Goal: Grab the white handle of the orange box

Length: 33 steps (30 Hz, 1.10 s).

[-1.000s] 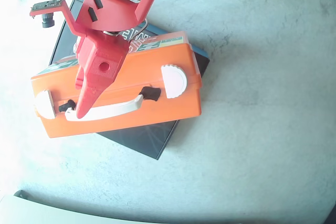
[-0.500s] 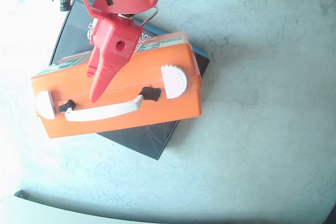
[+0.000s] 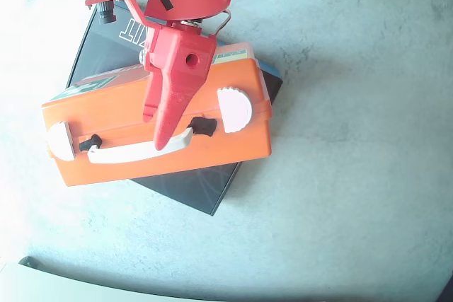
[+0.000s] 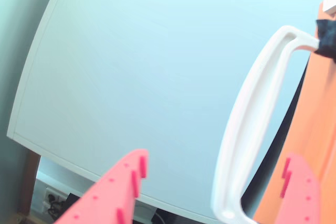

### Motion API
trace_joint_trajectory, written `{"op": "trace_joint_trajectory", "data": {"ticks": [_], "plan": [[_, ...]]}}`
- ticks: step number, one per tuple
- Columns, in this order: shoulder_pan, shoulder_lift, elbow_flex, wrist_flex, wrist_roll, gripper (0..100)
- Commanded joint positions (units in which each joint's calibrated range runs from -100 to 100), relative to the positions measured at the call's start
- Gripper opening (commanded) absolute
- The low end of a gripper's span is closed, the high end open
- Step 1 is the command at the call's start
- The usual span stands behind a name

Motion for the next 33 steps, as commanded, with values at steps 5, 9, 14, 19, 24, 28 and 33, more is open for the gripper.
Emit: {"op": "trace_joint_trajectory", "data": {"ticks": [5, 9, 14, 19, 24, 28, 33], "plan": [[3.9, 1.4, 0.3, -1.9, 0.2, 31], [5.8, 2.3, 0.8, -6.9, 0.2, 31], [7.8, 6.9, -2.5, -7.7, 0.2, 31], [7.1, 12.0, -8.6, -7.9, 0.2, 31], [7.0, 18.4, -17.2, -7.9, 0.2, 31], [7.0, 23.5, -23.5, -7.9, 0.1, 31], [6.6, 31.8, -29.6, -10.2, 0.0, 31]]}}
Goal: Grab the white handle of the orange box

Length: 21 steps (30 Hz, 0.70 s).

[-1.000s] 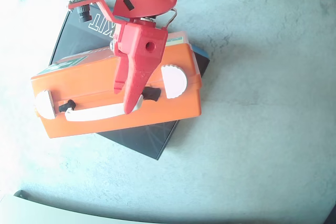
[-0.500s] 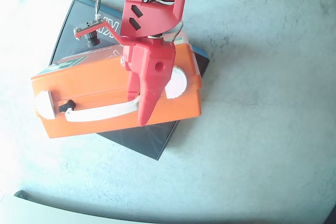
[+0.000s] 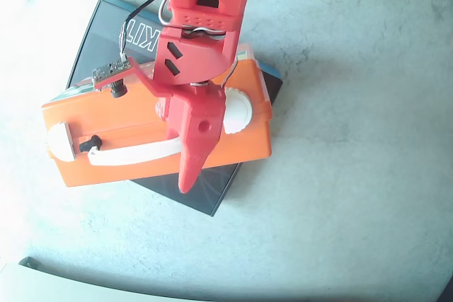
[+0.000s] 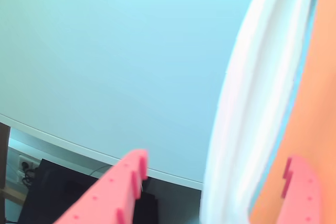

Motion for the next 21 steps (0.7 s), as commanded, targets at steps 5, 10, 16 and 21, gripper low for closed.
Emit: {"op": "trace_joint_trajectory", "data": {"ticks": [5, 10, 16, 21], "plan": [[-3.5, 12.3, -3.3, -8.8, -0.4, 31], [-6.8, 16.6, -3.2, -10.8, 0.0, 27], [-10.1, 19.4, -3.2, -17.1, 0.0, 4], [-10.4, 19.3, -3.1, -17.6, -0.4, 2]]}}
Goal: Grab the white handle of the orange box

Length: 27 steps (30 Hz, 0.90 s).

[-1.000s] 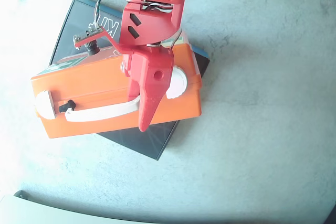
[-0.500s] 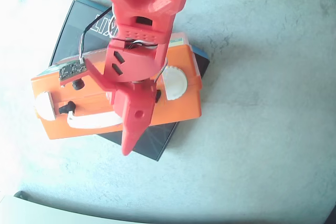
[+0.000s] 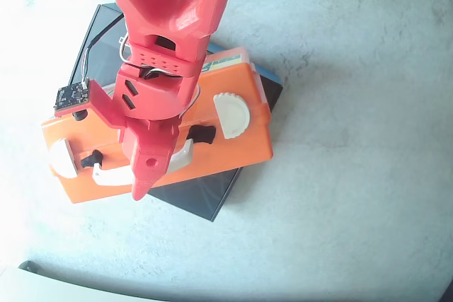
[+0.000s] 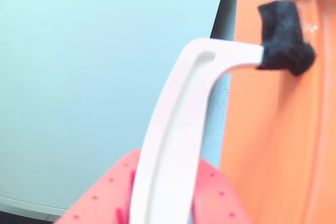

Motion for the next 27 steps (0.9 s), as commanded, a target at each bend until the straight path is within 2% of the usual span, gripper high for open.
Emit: {"op": "trace_joint_trajectory", "data": {"ticks": [1, 6, 10, 13, 16, 19, 22, 27], "plan": [[-0.1, 6.8, 1.1, 0.8, 0.1, 2], [1.0, 8.1, 1.9, 11.3, -3.6, 2], [1.2, 11.8, 6.5, 24.8, -3.7, 2], [1.0, 14.1, 15.0, 31.9, -3.3, 2], [0.2, 15.0, 28.4, 32.7, -1.7, 2], [-0.9, 13.5, 42.1, 30.1, -1.3, 2], [-2.2, 10.0, 57.2, 22.4, -1.4, 2], [-3.9, -3.5, 93.4, -5.0, -1.7, 2]]}}
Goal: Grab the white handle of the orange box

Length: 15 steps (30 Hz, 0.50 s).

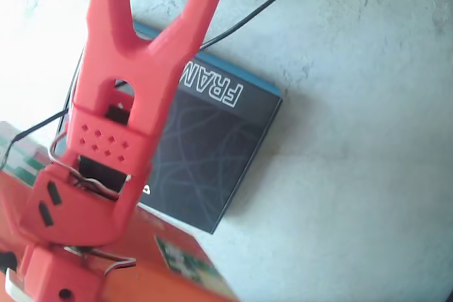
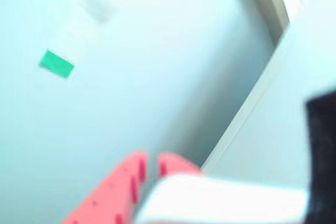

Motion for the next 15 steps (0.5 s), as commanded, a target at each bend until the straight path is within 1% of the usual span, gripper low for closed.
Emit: {"op": "trace_joint_trajectory", "data": {"ticks": [1, 4, 10, 11, 12, 14, 15], "plan": [[-1.2, -4.2, 45.4, -21.1, 0.3, 2], [-0.8, -13.4, 63.6, -34.4, 0.3, 2], [-0.6, -31.0, 93.8, -50.7, 0.3, 2], [-0.4, -35.5, 103.8, -57.5, 0.2, 2], [-0.3, -37.8, 108.8, -60.8, 0.2, 2], [0.7, -40.8, 113.7, -64.3, 0.3, 2], [1.0, -42.1, 113.2, -63.7, 0.2, 2]]}}
